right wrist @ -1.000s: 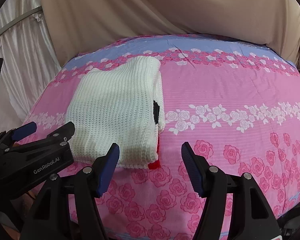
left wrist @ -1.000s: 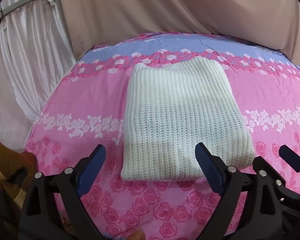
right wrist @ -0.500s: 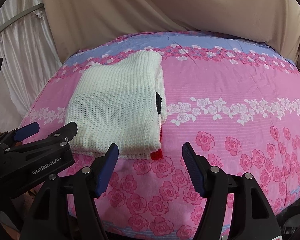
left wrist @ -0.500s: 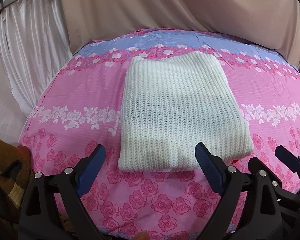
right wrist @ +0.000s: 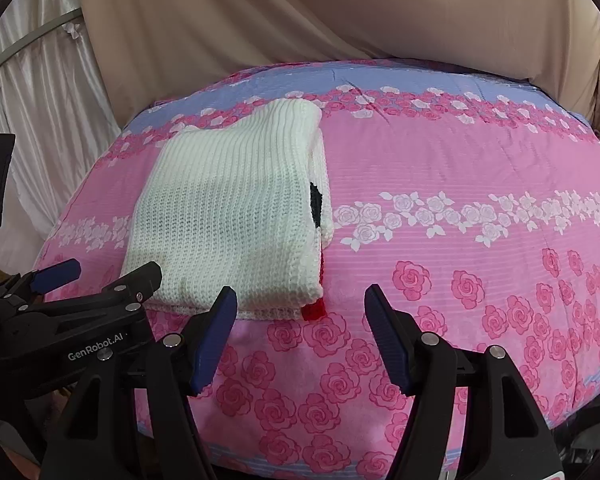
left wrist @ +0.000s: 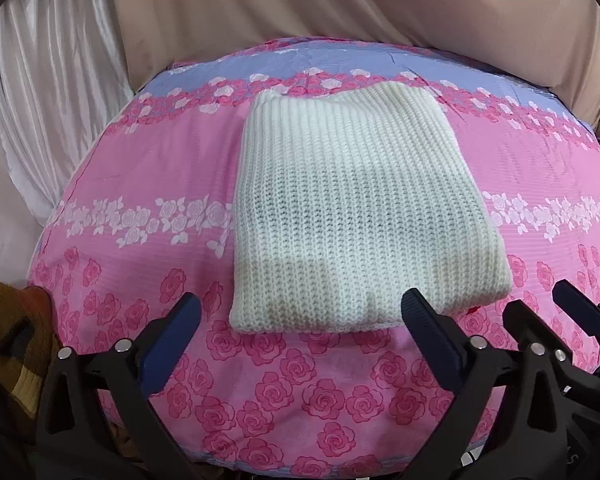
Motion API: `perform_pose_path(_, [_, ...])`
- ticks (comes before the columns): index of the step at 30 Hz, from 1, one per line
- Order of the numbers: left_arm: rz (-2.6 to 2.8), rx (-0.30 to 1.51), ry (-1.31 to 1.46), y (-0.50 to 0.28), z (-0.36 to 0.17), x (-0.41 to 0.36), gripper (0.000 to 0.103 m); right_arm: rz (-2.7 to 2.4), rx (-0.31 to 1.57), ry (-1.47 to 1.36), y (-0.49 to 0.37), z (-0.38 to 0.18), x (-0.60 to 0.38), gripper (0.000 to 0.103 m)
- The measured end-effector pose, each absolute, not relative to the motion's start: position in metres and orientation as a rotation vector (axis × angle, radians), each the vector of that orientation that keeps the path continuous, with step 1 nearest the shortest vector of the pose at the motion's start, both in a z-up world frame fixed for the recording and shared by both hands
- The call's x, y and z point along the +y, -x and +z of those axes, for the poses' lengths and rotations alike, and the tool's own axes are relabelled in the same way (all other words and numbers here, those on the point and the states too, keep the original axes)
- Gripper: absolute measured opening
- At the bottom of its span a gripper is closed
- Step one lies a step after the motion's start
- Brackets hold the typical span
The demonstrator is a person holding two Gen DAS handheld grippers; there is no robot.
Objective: Fold small clothes
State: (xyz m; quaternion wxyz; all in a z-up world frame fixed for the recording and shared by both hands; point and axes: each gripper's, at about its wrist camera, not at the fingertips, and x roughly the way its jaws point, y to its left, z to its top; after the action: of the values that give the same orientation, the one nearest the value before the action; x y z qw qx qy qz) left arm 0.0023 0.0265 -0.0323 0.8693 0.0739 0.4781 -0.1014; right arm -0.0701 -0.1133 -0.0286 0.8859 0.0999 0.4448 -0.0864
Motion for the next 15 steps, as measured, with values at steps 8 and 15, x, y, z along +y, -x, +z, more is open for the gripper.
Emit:
perform_pose_path(8, [-0.199, 0.989, -0.157, -0.0006, -0.0364, 0.0275, 0.098, -0.177, 0.931, -0.21, 0.0691, -0.0294, -0.1131, 0.065])
perform_pose_path(15, [-0.185, 0.972, -0.18, 0.0018, -0.0369, 0.0271, 0.098, -0.177, 0.938, -0.211, 0.0679, -0.0313, -0.1111, 0.066])
